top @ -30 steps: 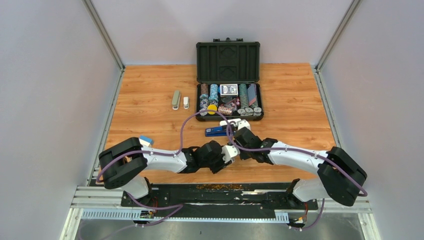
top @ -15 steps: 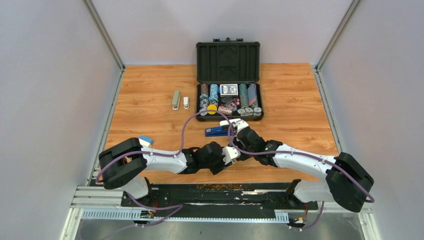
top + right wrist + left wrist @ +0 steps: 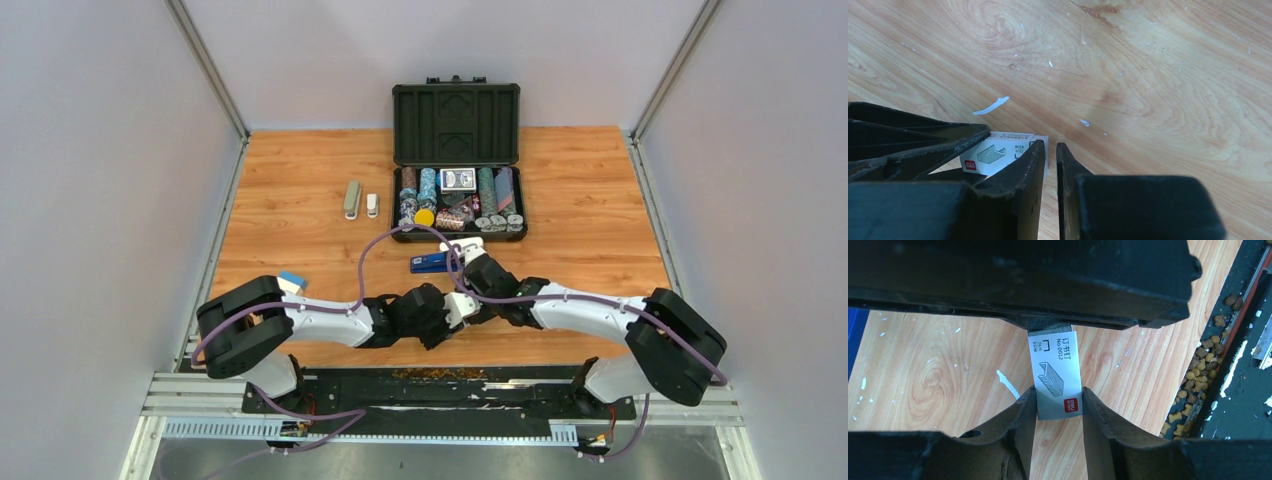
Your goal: Load the staples into the stapler
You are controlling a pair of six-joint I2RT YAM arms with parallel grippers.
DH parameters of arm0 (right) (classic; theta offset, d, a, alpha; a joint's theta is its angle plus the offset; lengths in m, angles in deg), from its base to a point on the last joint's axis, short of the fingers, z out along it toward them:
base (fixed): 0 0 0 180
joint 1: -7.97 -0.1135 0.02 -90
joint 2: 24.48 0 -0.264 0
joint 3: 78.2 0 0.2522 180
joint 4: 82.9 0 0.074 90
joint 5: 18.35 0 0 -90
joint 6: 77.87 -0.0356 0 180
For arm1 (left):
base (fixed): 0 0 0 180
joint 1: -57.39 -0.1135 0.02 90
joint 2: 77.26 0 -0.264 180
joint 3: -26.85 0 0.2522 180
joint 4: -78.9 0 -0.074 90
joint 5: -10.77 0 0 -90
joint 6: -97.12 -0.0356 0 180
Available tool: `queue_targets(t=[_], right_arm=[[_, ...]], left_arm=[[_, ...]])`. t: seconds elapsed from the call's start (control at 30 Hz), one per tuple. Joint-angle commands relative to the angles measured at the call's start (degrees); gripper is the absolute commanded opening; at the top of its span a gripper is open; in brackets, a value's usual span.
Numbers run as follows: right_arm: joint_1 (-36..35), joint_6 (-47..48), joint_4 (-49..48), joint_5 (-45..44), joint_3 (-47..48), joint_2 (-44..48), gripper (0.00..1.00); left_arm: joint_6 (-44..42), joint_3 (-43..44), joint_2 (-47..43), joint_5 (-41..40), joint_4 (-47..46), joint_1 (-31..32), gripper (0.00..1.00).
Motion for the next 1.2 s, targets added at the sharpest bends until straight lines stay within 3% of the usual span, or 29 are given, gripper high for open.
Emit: queue_targets(t=[0.0,0.17,0.3,0.67,1.03,1.17], right_arm=[[-1.7,0.8,3.8,-1.8,2.0,-2.5,0.15],[-2.7,0.9,6.1,-2.0,3.2,-3.8,0.11],[-2.8,1.0,8.0,-5.3,3.6,-3.4,0.0],[-2.8,3.2,11.7,-13.9,5.5,-1.1,0.0],[-2.9,3.9,11.4,-14.3,4.8,-1.3,0.0],[-2.8,4.1,9.9,-12.3,3.9,-0.3,0.0]], left_arm=[[-1.2,0.1,-1.7,-0.2,0.9,0.7,0.44],[-1.1,0.1,-1.7,-0.6,0.9,0.7,0.44],[-1.1,0.3,-1.7,-0.6,1.3,0.7,0.44],[-1.1,0.0,-1.1,0.4,1.9,1.8,0.48],[-1.1,0.2,-1.1,-0.5,2.3,2.3,0.48],[0.5,-0.3,-2.4,-0.6,1.6,2.3,0.63]])
